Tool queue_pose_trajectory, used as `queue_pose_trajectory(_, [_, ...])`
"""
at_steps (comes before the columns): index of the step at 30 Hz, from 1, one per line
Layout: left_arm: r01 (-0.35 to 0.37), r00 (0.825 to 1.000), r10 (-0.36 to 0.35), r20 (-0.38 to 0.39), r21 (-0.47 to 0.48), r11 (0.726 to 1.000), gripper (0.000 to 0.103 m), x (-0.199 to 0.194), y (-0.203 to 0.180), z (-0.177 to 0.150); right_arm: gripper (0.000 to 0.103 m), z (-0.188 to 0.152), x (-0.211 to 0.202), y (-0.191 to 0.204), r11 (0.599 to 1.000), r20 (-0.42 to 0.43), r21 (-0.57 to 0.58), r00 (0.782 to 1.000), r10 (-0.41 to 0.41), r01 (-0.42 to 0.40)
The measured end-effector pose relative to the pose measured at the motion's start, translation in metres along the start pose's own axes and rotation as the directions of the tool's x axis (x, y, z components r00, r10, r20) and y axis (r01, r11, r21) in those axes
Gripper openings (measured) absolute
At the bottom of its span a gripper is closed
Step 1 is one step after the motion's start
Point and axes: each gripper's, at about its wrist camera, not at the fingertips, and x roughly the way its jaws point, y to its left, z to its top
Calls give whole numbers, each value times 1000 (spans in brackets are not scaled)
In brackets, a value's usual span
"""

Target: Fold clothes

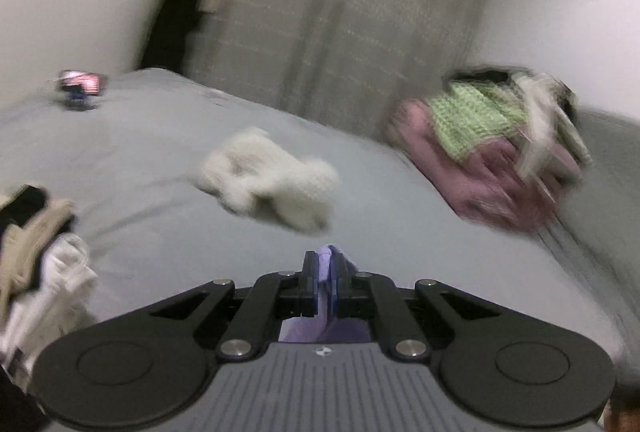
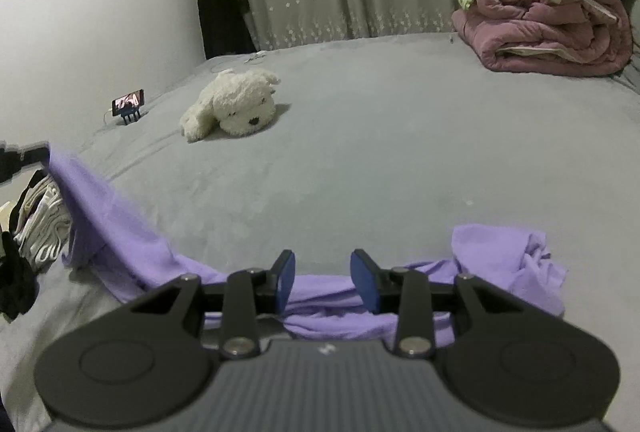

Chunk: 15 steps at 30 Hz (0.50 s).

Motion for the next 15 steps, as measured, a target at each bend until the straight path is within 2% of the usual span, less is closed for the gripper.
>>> queue_pose_trajectory(3, [-146, 988, 147, 36, -43, 988, 6, 25, 18, 16, 33, -2, 8, 0, 1000, -19, -8, 1000, -20, 20])
queue_pose_trajectory(5, [-200, 978, 206, 41, -109, 974, 6, 39, 34, 18, 33, -2, 12, -1, 999, -20, -6, 999, -36, 36])
queue_pose_trajectory(7, [-198, 976, 211, 45, -199, 960, 6, 47, 51, 14, 33, -1, 13, -2, 999, -11, -13, 999, -46, 46])
queue_pose_trajectory(9, [-194, 978, 207, 27, -248, 949, 6, 53, 60, 6, 34, -1, 15, -2, 998, -10, -34, 998, -58, 58])
queue_pose_trajectory(12, [-252, 967, 256, -4, -202, 946, 6, 61, 60, -5, 38, -1, 22, -4, 996, -28, -59, 997, -72, 70])
queue_pose_trajectory(15, [-254, 966, 258, -8, -196, 947, 6, 59, 57, -6, 39, -1, 32, -10, 990, -58, -112, 994, -89, 82])
